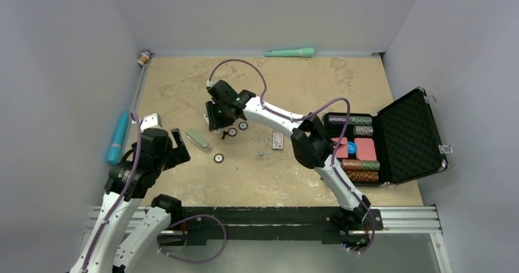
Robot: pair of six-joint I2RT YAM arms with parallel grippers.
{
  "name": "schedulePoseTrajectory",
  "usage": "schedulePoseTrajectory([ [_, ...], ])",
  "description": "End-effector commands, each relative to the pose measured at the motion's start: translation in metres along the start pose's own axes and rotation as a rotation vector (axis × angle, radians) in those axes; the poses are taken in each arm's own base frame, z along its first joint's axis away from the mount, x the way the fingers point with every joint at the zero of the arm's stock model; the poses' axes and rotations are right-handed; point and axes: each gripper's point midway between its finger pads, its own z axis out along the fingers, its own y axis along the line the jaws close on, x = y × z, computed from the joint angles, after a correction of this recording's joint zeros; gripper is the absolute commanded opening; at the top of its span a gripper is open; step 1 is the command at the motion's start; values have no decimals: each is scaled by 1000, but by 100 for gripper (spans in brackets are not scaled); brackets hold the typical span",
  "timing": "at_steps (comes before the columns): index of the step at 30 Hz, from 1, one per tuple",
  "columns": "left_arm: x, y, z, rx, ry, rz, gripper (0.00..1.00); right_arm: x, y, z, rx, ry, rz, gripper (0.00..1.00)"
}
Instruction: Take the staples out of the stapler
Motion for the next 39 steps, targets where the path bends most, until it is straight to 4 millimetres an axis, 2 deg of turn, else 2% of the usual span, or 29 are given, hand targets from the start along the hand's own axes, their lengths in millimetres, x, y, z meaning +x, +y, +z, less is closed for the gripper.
schedulePoseTrajectory([
  [1,-13,-4,-7,39,-56,21,95,-29,25,-8,-34,-97,-46,0],
  [4,-11,-6,-5,38,-40,27,94,-24,26,2,-13,-97,-64,0],
  [8,-12,-8,-3,47,-37,38,94,-13,18,18,8,-70,-50,0],
  [14,-12,-8,-3,47,-42,43,92,-6,13,26,38,-64,-59,0],
  [16,-12,-8,-2,48,-41,44,92,-2,10,29,46,-51,-60,10],
  [17,-12,-8,-2,48,-40,45,92,0,9,30,50,-44,-61,17],
  [19,-12,-9,-1,49,-38,49,91,3,7,31,56,-34,-65,41],
  [20,-12,-9,-1,49,-38,49,91,4,9,30,54,-32,-74,48],
  [22,-12,-9,0,48,-34,53,90,4,12,26,50,-33,-91,54],
  [30,-11,-10,2,42,-21,58,90,-18,30,-10,27,-91,-118,62],
  [36,-9,-12,3,51,-8,67,91,-41,51,-67,-24,-168,-106,66],
  [39,-9,-12,4,48,-4,70,91,-48,50,-99,-9,-214,-106,66],
])
